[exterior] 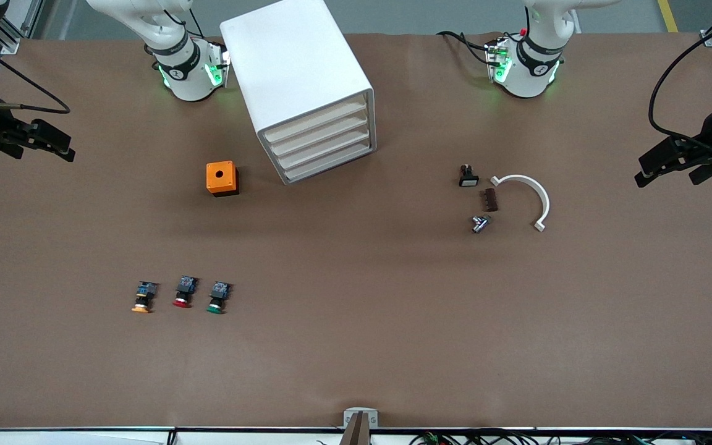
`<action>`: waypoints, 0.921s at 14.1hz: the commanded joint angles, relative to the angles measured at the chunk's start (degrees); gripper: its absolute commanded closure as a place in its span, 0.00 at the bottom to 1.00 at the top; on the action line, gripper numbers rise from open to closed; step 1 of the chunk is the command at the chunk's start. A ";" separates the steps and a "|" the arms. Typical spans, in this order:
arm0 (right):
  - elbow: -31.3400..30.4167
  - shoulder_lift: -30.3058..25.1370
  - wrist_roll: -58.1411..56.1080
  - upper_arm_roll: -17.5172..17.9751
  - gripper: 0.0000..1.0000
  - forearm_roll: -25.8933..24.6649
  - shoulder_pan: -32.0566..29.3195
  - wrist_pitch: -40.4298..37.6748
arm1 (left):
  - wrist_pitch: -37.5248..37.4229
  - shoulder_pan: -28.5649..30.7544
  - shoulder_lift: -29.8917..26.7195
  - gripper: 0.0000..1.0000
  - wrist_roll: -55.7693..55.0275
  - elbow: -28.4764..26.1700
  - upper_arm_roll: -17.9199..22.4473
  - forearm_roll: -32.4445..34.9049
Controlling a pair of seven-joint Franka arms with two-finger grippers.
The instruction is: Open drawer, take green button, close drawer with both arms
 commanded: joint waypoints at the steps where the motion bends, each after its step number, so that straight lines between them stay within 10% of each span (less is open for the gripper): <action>1: -1.79 -2.71 0.31 0.07 0.00 0.69 -0.12 -0.24 | -4.29 0.15 1.27 0.01 0.30 2.56 -0.10 1.47; 13: -0.03 -3.94 -0.48 -0.11 0.00 2.36 -0.04 -1.38 | -3.87 0.24 1.80 0.00 0.82 4.32 -1.24 3.41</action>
